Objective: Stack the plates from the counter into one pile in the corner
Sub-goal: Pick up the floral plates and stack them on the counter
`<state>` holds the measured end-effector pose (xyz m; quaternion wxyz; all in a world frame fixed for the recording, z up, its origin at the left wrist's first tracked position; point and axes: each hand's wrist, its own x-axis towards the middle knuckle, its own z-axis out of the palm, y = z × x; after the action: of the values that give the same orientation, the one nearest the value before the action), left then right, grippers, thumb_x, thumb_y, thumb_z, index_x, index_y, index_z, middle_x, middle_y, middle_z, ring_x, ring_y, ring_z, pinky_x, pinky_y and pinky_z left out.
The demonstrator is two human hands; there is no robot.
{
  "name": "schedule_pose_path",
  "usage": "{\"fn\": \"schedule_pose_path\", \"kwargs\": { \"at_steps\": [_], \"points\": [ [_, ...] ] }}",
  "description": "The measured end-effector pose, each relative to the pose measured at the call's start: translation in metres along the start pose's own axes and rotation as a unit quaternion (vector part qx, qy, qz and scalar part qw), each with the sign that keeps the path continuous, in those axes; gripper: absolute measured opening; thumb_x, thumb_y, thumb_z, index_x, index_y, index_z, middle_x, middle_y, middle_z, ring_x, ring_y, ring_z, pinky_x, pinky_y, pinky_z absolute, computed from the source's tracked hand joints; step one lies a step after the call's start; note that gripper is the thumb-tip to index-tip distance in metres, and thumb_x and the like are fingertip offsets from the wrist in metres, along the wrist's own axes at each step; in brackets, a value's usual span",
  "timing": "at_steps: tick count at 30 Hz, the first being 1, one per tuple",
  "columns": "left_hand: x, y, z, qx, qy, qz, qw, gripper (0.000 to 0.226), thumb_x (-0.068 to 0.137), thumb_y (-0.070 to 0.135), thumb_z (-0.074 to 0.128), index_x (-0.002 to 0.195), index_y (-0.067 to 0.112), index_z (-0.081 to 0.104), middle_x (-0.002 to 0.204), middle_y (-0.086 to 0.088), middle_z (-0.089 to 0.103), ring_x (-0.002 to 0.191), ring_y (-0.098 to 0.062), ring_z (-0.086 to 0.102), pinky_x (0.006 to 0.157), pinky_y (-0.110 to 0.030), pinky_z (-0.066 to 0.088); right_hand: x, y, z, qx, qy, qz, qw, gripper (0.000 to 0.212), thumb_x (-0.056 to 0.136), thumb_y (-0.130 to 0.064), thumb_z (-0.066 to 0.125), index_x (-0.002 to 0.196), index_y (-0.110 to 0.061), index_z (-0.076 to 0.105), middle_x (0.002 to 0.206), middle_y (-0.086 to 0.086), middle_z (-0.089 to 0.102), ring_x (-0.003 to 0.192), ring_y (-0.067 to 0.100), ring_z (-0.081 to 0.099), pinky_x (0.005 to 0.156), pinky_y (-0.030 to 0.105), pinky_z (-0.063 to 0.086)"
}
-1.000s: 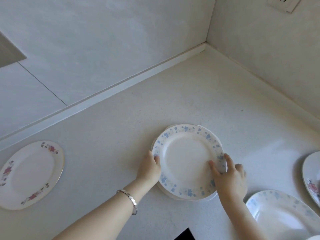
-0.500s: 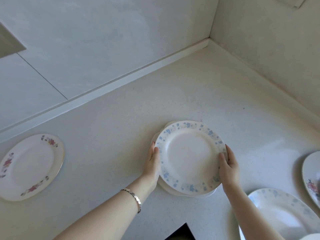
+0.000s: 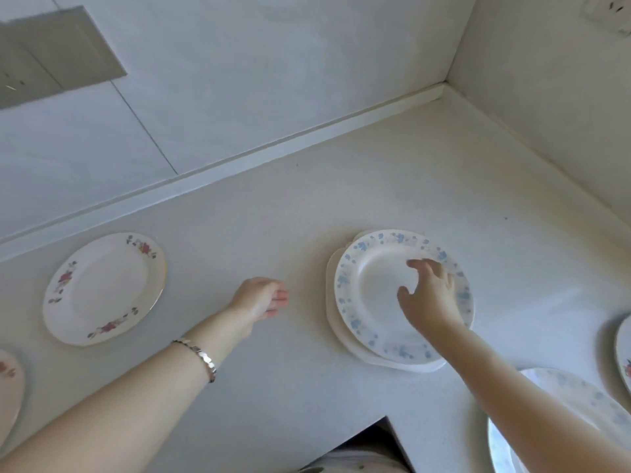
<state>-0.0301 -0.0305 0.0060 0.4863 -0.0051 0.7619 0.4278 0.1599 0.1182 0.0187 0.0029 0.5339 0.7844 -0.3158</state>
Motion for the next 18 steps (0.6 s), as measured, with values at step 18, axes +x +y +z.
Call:
{"fn": "schedule_pose_path", "kwargs": {
  "at_steps": [18],
  "points": [
    [-0.026, -0.153, -0.252, -0.242, 0.199, -0.124, 0.942, 0.026, 0.097, 0.01, 0.04, 0.073, 0.013, 0.049, 0.074, -0.005, 0.056, 0.075, -0.022, 0.055, 0.063, -0.022, 0.036, -0.066, -0.295, 0.257, 0.315, -0.379, 0.152, 0.856, 0.029, 0.086, -0.008, 0.061, 0.114, -0.003, 0.055, 0.115, 0.013, 0.057, 0.107, 0.024, 0.056, 0.088, 0.031, 0.046]
  ]
}}
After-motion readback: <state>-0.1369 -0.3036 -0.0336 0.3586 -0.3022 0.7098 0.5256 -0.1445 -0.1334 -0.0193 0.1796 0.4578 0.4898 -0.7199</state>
